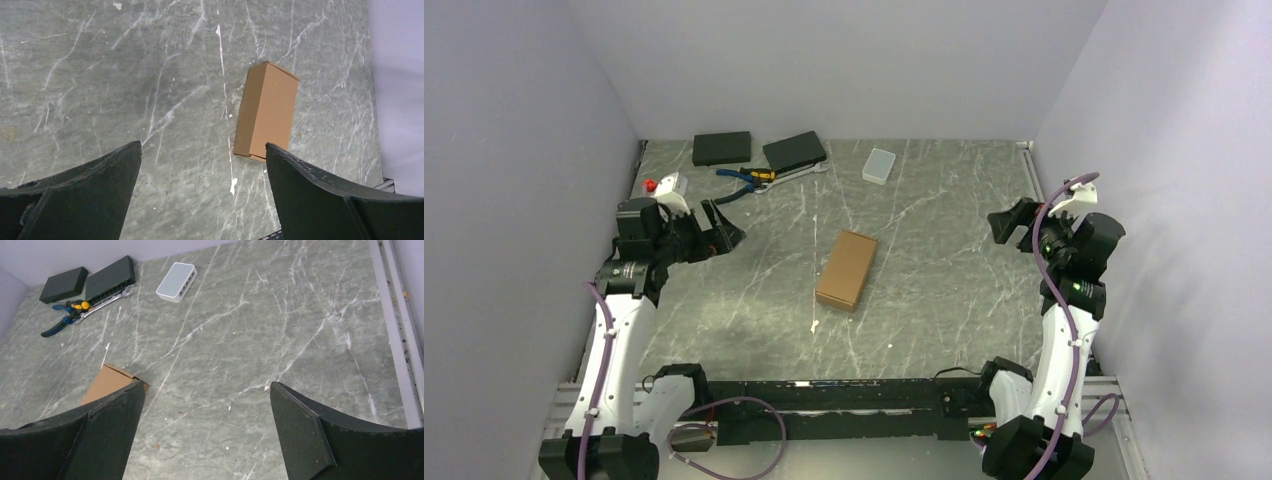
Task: Fold the paper box
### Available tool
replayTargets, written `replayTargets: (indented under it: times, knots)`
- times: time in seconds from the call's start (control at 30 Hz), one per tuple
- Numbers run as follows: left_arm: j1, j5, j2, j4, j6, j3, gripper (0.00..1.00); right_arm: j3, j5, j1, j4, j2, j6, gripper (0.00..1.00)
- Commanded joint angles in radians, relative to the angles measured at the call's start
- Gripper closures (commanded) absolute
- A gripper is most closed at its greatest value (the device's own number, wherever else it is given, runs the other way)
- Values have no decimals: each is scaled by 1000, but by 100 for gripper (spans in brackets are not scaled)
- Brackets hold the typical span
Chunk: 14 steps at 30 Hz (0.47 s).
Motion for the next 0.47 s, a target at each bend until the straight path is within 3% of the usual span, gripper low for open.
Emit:
replayTargets:
  times: [0.0, 0.43]
  knots:
    - [6, 42, 4, 37, 12, -3, 1, 20, -39, -1, 24, 5, -25, 0]
    - [13, 35, 14, 35, 12, -3, 1, 11, -75, -1, 27, -24, -40, 0]
